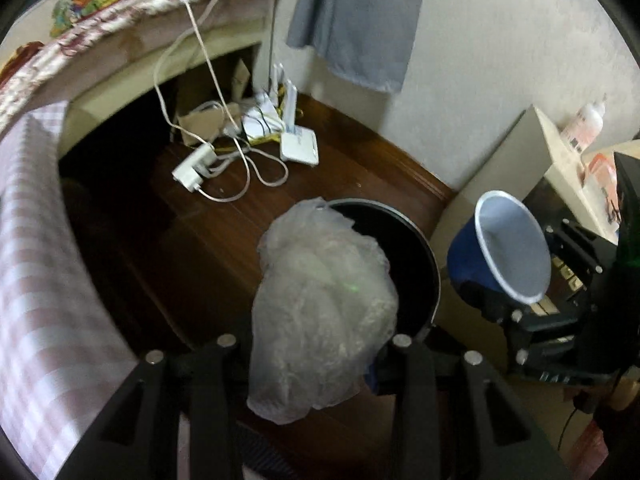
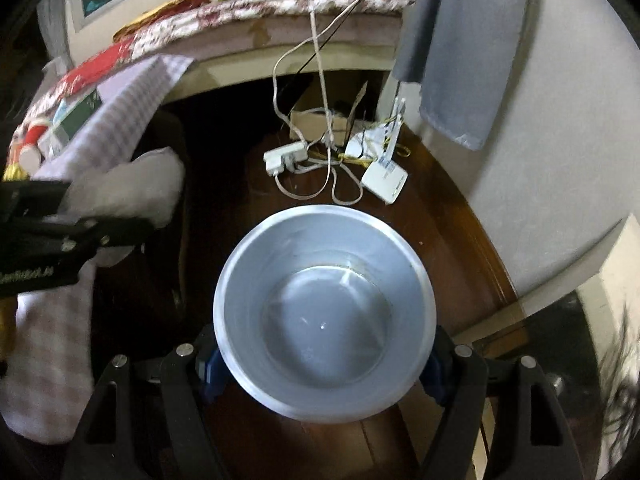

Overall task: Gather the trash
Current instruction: 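Carry the bag and bowl in both tools over the black trash bin, then open the left tool over the bin while the right tool releases the bowl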

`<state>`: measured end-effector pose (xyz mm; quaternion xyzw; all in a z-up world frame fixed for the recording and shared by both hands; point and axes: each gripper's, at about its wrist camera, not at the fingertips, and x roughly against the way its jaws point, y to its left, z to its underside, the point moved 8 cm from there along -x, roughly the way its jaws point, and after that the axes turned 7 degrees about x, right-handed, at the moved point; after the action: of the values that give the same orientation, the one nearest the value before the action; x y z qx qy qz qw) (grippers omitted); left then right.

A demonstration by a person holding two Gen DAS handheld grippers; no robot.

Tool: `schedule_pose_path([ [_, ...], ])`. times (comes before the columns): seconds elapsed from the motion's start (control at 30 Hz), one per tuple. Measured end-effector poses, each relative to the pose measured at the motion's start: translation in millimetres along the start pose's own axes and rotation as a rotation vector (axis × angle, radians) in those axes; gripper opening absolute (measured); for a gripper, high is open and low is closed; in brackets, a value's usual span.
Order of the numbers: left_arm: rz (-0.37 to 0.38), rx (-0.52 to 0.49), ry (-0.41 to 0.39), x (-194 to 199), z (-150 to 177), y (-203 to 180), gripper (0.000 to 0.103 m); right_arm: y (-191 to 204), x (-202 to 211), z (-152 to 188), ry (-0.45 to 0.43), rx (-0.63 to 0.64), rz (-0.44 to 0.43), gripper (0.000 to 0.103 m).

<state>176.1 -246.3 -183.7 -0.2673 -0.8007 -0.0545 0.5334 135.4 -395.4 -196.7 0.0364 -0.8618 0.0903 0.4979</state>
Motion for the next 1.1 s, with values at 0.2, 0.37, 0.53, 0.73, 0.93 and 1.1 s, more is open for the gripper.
schedule_pose_path([
  [0.2, 0.002, -0.007, 0.129, -40, 10, -13, 0.038, -4, -41, 18, 0.069, 0.055, -0.041, 0.077],
  [0.37, -0.023, -0.069, 0.218, -67, 16, -24, 0.040, -2, -75, 31, 0.124, 0.125, -0.094, 0.077],
  [0.53, -0.001, -0.039, 0.306, -101, 23, -17, 0.074, 9, -132, 67, 0.247, 0.285, -0.013, 0.090],
  [0.73, -0.054, 0.006, 0.257, -79, 21, -1, 0.075, 3, -107, 70, 0.195, 0.113, -0.019, 0.091],
  [0.93, -0.138, -0.023, 0.078, -17, 12, -7, 0.077, -11, -51, 33, 0.113, -0.036, 0.062, 0.092],
  [1.1, -0.166, 0.017, -0.044, 39, 12, 3, 0.078, -6, 0, -6, 0.009, -0.108, 0.058, 0.096],
])
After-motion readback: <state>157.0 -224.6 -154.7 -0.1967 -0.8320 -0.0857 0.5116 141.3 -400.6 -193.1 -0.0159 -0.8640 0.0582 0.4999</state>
